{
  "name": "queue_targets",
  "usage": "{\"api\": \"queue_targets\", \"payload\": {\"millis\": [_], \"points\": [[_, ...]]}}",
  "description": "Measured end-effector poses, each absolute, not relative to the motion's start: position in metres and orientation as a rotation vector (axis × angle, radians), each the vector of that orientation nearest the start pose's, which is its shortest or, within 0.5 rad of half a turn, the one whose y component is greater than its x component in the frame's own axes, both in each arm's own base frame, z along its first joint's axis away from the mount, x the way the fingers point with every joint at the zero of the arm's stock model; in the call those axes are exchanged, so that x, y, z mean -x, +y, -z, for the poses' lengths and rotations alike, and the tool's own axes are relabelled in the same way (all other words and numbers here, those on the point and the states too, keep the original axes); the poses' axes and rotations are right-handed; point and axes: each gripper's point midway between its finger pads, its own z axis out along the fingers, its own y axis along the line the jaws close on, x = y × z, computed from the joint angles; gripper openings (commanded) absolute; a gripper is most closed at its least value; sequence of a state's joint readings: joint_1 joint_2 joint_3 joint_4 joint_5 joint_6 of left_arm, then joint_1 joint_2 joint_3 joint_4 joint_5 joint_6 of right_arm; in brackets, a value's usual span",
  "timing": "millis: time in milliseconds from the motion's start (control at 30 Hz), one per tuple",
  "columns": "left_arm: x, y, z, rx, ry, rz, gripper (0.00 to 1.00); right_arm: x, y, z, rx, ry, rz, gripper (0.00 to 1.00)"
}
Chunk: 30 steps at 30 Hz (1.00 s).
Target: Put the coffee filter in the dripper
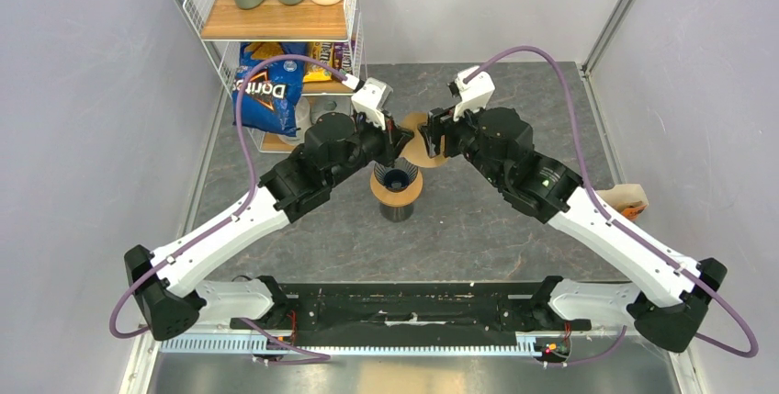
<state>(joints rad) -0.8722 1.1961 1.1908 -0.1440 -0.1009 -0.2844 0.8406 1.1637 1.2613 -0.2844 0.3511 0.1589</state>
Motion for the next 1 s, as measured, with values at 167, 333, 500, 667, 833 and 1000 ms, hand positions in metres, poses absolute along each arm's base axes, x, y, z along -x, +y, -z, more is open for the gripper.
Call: {"api": "queue_targets", "payload": {"millis": [167, 333, 500, 667, 833, 1000], "points": [[-0.268, -0.309, -0.34, -0.449, 1.739, 0.754, 0.02, -0.285, 0.243, -0.359, 0.583, 1.67, -0.323, 0.75], [-0.264, -0.311, -0.34, -0.472, 1.75, 0.765, 0.02, -0.283, 0.241, -0.355, 0.807, 1.643, -0.204, 0.71], [-0.263, -0.315, -0.342, -0.485, 1.746, 0.782, 0.02, -0.285, 0.242, -0.348, 0.935, 1.642, -0.138, 0.65], [-0.262, -0.319, -0.342, -0.502, 1.75, 0.797, 0.02, -0.293, 0.247, -0.34, 0.987, 1.649, -0.089, 0.65], [-0.261, -0.322, -0.339, -0.519, 1.764, 0.805, 0.02, -0.303, 0.245, -0.334, 0.995, 1.665, -0.023, 0.61], [-0.26, -0.322, -0.337, -0.52, 1.77, 0.803, 0.02, -0.311, 0.235, -0.338, 0.955, 1.669, 0.053, 0.58]]}}
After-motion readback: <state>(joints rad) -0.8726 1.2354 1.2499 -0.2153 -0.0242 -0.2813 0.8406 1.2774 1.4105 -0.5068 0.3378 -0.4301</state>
